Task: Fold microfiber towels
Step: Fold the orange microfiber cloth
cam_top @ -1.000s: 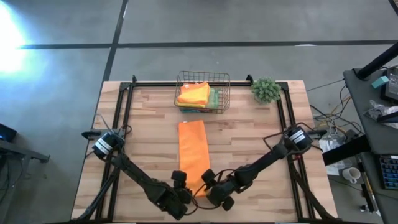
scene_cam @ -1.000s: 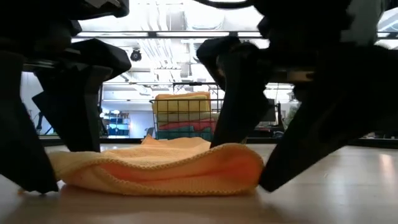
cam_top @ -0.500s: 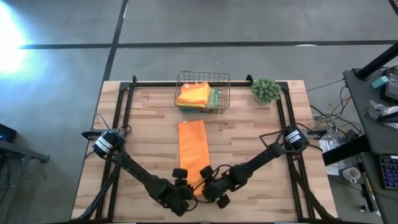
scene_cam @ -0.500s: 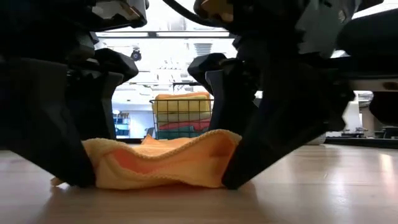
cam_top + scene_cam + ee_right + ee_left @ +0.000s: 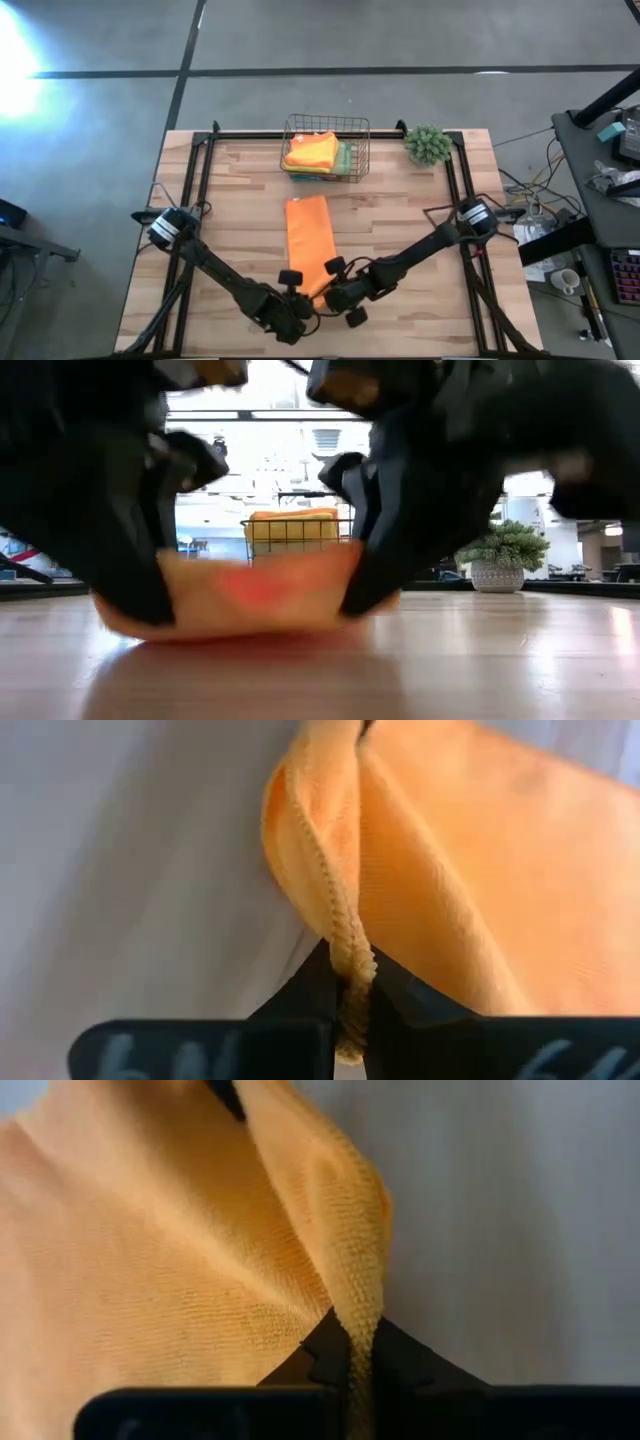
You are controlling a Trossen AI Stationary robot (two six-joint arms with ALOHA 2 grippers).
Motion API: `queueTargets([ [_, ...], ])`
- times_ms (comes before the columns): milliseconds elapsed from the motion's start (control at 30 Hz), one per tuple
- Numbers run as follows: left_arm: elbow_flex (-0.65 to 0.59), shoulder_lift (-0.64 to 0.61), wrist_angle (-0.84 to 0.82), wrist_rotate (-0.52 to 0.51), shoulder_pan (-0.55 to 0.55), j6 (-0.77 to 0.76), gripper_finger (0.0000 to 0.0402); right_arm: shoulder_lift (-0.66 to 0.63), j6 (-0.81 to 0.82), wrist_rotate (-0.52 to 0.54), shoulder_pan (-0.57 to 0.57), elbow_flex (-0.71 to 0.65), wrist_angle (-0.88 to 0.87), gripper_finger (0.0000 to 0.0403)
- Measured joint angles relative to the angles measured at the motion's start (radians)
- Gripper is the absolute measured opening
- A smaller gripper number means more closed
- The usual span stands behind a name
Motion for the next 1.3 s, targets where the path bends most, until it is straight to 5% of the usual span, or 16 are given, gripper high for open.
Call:
queueTargets([
  [333,0.01,-0.118,0.007,0.036,-0.002,-0.194,0.0002,-0.16,0.234,-0.114,0.005,0.0,-0.05,0.0011],
  [700,0.023,-0.212,0.157,0.091,-0.014,-0.339,0.0001,-0.184,0.484,-0.194,0.108,0.064,-0.086,0.0011],
  [1033,0.097,-0.198,0.153,0.099,-0.035,-0.417,0.0001,-0.184,0.485,-0.129,0.137,0.131,-0.205,0.0011],
  [1300,0.098,-0.198,-0.063,0.056,-0.034,-0.419,0.0001,-0.184,0.439,0.014,0.084,0.132,-0.209,0.0011],
])
